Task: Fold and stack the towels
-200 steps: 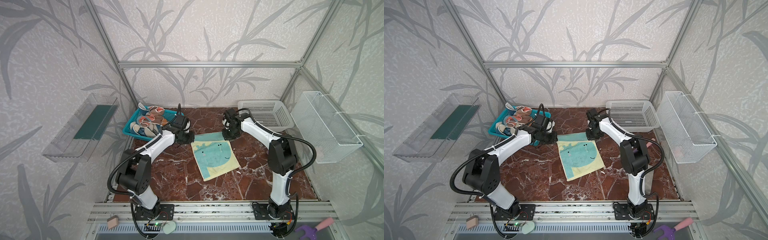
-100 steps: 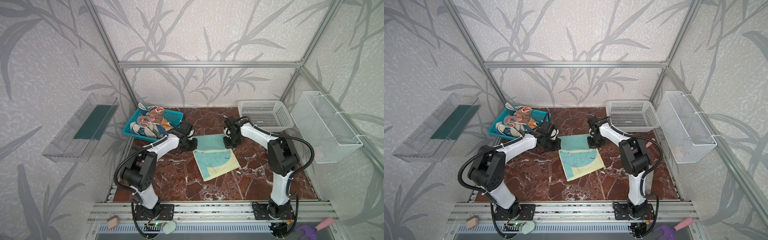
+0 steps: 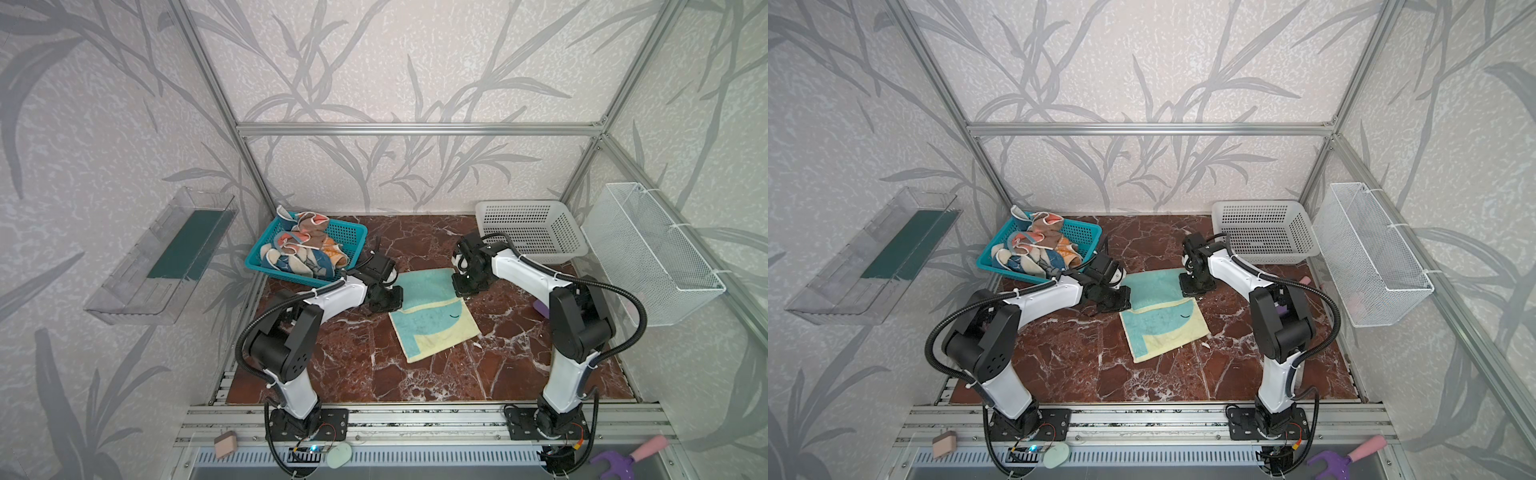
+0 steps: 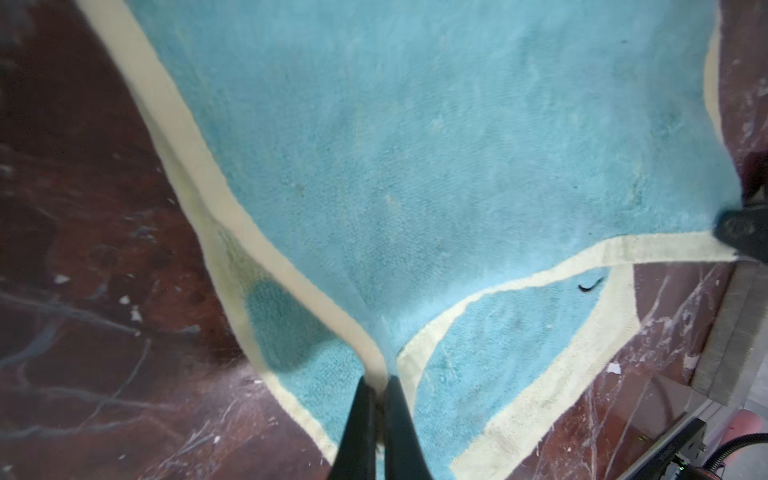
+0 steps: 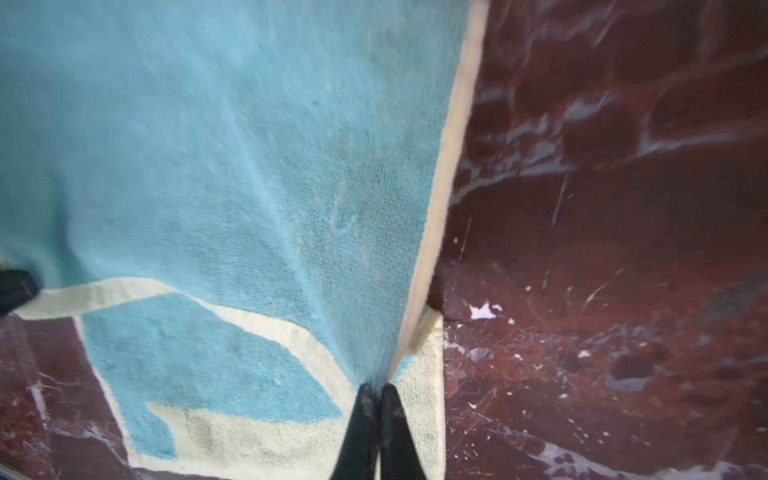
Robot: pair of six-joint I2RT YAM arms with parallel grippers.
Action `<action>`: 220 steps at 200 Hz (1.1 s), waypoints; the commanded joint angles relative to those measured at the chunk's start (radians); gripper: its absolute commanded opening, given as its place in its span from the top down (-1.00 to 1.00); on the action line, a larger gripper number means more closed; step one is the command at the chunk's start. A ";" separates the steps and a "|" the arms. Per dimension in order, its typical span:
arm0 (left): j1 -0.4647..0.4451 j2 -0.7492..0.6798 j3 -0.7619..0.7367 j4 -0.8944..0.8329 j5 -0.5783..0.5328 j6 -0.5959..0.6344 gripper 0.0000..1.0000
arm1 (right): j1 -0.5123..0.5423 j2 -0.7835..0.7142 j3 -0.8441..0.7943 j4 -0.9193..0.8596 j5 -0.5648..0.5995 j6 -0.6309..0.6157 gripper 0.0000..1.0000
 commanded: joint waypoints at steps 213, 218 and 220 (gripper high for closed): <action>0.171 0.239 0.915 -0.440 -0.032 0.198 1.00 | -0.159 0.094 0.610 -0.042 -0.016 -0.061 1.00; 0.176 0.256 0.944 -0.450 -0.031 0.201 1.00 | -0.162 0.118 0.643 -0.044 -0.023 -0.072 1.00; 0.178 0.263 0.954 -0.455 -0.032 0.202 1.00 | -0.162 0.122 0.650 -0.045 -0.024 -0.074 1.00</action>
